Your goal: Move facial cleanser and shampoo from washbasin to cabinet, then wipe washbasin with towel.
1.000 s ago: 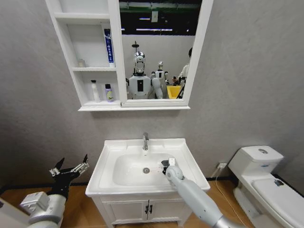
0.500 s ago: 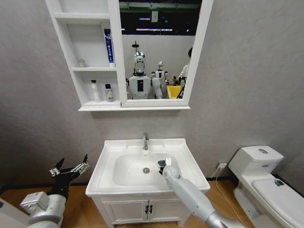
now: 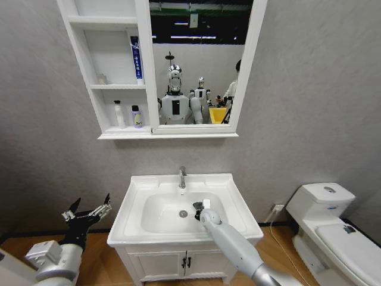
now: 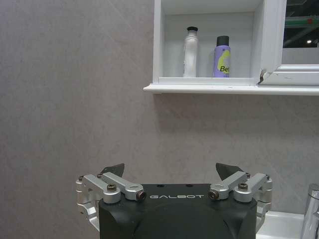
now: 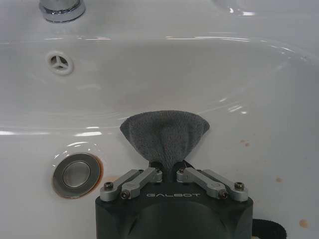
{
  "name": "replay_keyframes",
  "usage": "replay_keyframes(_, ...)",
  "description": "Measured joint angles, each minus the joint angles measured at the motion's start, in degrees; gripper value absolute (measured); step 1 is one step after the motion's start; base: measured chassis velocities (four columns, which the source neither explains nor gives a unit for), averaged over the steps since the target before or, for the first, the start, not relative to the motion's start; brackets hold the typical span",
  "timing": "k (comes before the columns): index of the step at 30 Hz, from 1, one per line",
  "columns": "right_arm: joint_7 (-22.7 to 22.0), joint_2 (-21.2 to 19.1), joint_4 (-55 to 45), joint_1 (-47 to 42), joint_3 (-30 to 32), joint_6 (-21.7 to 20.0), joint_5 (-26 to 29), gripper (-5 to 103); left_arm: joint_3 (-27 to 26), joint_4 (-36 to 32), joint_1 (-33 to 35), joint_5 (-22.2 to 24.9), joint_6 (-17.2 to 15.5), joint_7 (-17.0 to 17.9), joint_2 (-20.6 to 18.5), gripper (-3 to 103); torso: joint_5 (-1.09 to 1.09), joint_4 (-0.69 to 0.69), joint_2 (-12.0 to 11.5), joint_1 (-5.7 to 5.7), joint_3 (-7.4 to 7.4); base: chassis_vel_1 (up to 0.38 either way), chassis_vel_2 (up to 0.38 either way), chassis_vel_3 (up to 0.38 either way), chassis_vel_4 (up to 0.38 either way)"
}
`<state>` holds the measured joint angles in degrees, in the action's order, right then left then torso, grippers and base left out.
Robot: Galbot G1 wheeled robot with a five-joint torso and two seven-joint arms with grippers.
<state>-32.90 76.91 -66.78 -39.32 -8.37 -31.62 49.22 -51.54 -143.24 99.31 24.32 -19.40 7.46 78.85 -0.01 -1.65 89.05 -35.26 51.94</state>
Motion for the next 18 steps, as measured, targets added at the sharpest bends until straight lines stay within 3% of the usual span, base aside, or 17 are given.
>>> replay_keyframes(18,6.18,7.97,10.06,3.35,-1.36,2.95,-6.13,7,0.00,0.00,0.00,0.00,0.00,0.00,0.00,100,0.00,0.00,0.00,0.00,0.00,0.000,0.000,0.000,0.000)
